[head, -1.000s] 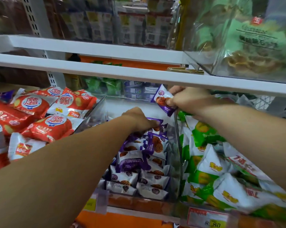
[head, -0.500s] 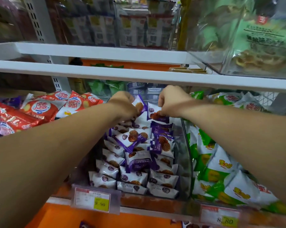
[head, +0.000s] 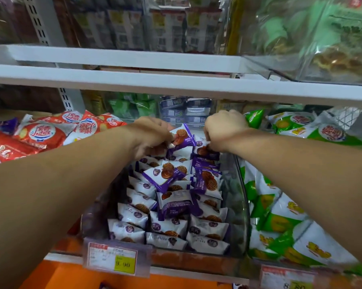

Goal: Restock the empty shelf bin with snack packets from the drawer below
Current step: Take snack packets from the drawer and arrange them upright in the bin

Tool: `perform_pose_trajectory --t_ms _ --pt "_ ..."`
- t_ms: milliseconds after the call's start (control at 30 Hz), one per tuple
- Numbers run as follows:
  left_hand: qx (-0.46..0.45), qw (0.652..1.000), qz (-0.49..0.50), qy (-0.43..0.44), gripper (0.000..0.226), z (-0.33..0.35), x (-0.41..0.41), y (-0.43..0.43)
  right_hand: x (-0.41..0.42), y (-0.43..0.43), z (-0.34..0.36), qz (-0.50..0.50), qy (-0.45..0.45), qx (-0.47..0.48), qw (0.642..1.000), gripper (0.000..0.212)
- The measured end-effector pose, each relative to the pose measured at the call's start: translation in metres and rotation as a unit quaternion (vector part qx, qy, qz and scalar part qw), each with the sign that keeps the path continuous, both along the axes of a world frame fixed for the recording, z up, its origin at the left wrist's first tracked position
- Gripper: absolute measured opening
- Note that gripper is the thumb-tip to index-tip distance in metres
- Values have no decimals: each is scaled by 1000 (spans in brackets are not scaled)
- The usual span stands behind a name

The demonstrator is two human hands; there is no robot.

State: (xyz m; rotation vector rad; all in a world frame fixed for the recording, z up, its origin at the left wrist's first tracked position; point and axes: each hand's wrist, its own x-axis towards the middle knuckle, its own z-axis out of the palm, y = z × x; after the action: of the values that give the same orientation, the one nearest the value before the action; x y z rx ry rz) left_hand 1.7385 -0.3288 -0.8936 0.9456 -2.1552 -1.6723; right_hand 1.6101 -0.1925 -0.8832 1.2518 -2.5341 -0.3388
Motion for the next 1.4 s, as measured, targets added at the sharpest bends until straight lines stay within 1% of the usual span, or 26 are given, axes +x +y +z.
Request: perform_pose_trajectory --t_ms 33,133,167,200,233,267,367,433,500,533,567,600,667,700,733,767,800,833,867,900,933,1000,1100,1167,1333,1400 --pt "16 1000 -3 0 23 0 0 1 0 0 -1 -1 6 2 1000 6" --pt "44 999 6 4 27 -2 3 0 1 -2 -5 0 11 6 1000 24" --pt "52 999 7 6 24 -1 4 0 2 -2 -5 5 4 1 1000 24" --pt "61 998 6 7 19 0 6 0 3 -1 -3 6 -7 -7 1000 18" --pt "72 997 3 11 14 1 9 0 2 0 -1 6 -27 -26 999 7" --pt "82 997 0 13 10 3 11 0 1 1 1 2 -50 -50 997 8" --pt "83 996 -13 15 8 8 16 1 -5 5 11 8 -136 -121 983 29" --pt "64 998 -17 20 8 9 16 2 -6 9 22 44 -237 -180 954 47" --pt "62 997 -36 29 9 11 18 8 -1 13 29 75 -369 -205 903 63" --pt "68 996 -48 37 19 12 17 9 1 14 30 80 -422 -205 879 68" --pt "82 994 -57 47 27 13 18 12 2 14 30 85 -455 -205 862 67" --pt "98 992 -59 61 28 14 19 15 2 14 29 90 -471 -210 852 60" --pt "154 982 -43 99 17 16 21 17 1 16 26 104 -477 -226 843 44" --pt "182 977 -24 110 16 16 22 17 -2 17 23 105 -483 -236 837 46" --pt "175 980 -1 95 16 16 24 14 -4 19 22 101 -492 -241 830 53" --pt "110 992 13 57 17 16 26 12 -7 20 20 95 -499 -247 825 60" --pt "-5 1000 4 -17 16 15 30 10 -8 23 20 92 -495 -249 827 64" --pt "-119 988 -26 -98 17 16 35 10 -9 23 18 88 -480 -249 837 57" --pt "-200 965 -63 -158 20 15 39 11 -8 24 19 84 -454 -243 853 46" --pt "-252 941 -99 -205 22 15 43 13 -7 24 19 78 -426 -234 870 36" --pt "-268 926 -128 -232 21 13 45 13 -3 24 21 74 -397 -219 888 29" --pt "-282 911 -156 -258 19 10 46 13 5 21 21 70 -320 -174 929 27" --pt "-312 890 -182 -280 36 1 42 11 9 14 17 59 -242 -116 962 33" --pt "-319 890 -180 -272 37 -7 42 8 4 11 13 50 -214 -86 972 35" --pt "-301 905 -179 -240 40 -11 44 1 -1 5 4 44 -215 -69 973 34" --pt "-304 908 -178 -225 39 -6 44 2 1 1 -2 55 -187 -49 980 33"
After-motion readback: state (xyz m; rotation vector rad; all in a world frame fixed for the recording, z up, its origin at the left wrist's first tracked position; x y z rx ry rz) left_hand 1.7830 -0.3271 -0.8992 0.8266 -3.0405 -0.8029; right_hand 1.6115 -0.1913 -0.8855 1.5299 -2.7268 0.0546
